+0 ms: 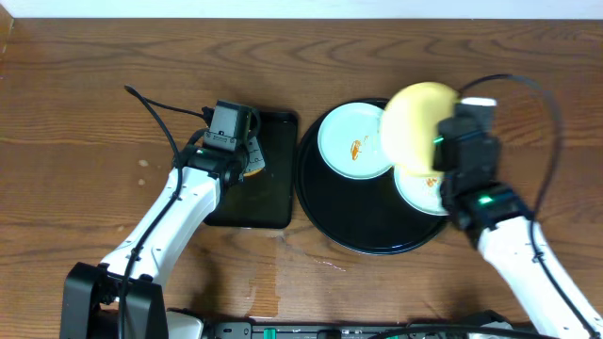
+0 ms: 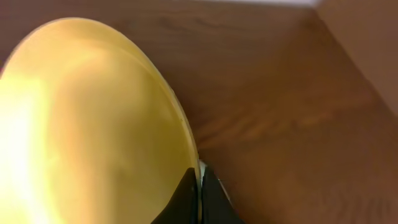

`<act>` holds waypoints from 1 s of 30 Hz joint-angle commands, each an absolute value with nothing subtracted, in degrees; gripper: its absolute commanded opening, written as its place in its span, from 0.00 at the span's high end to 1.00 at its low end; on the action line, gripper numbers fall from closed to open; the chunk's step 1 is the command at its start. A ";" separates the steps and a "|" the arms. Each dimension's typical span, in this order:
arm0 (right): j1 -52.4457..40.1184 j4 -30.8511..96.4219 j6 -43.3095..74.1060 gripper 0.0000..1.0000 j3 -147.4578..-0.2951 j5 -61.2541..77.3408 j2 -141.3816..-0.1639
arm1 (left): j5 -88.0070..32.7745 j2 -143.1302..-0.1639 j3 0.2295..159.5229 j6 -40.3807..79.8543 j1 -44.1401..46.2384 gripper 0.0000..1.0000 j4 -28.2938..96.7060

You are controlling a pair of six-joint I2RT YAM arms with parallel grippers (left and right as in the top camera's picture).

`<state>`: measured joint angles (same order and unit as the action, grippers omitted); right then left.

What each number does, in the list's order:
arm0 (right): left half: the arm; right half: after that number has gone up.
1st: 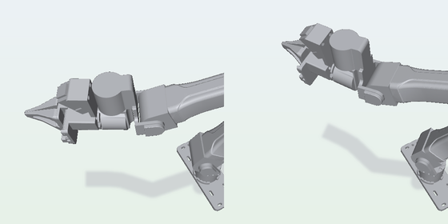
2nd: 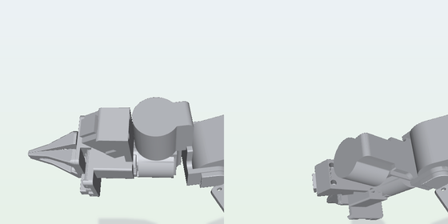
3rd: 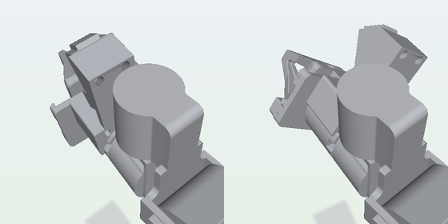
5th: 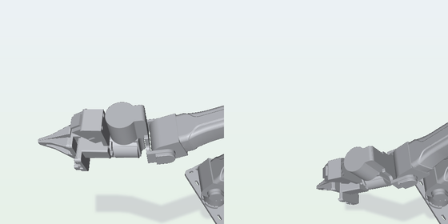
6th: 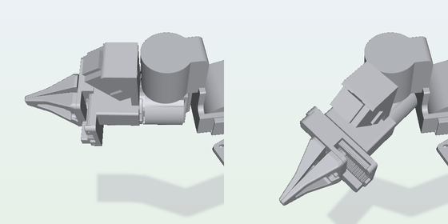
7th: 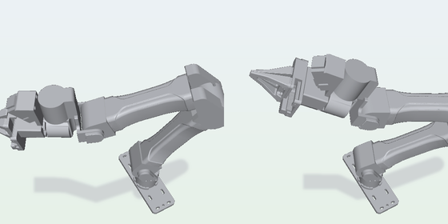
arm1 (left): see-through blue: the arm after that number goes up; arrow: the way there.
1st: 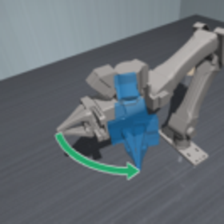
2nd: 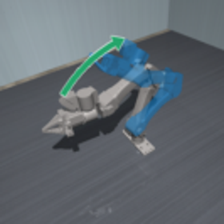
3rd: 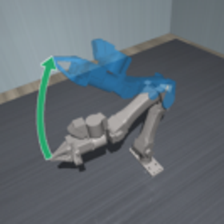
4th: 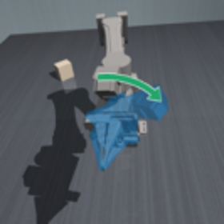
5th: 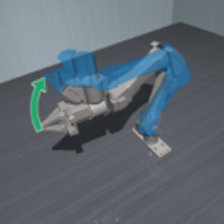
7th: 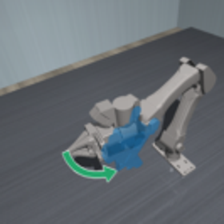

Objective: Clean dirty plates on tray and stack at the side
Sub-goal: 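Carry the yellow plate right and set it on the table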

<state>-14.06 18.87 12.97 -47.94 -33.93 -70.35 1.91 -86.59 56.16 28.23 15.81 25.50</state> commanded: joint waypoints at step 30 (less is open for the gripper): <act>33.30 12.67 30.35 0.93 -49.01 -8.91 -85.62 | 2.83 -86.48 55.57 27.44 15.70 0.85 26.15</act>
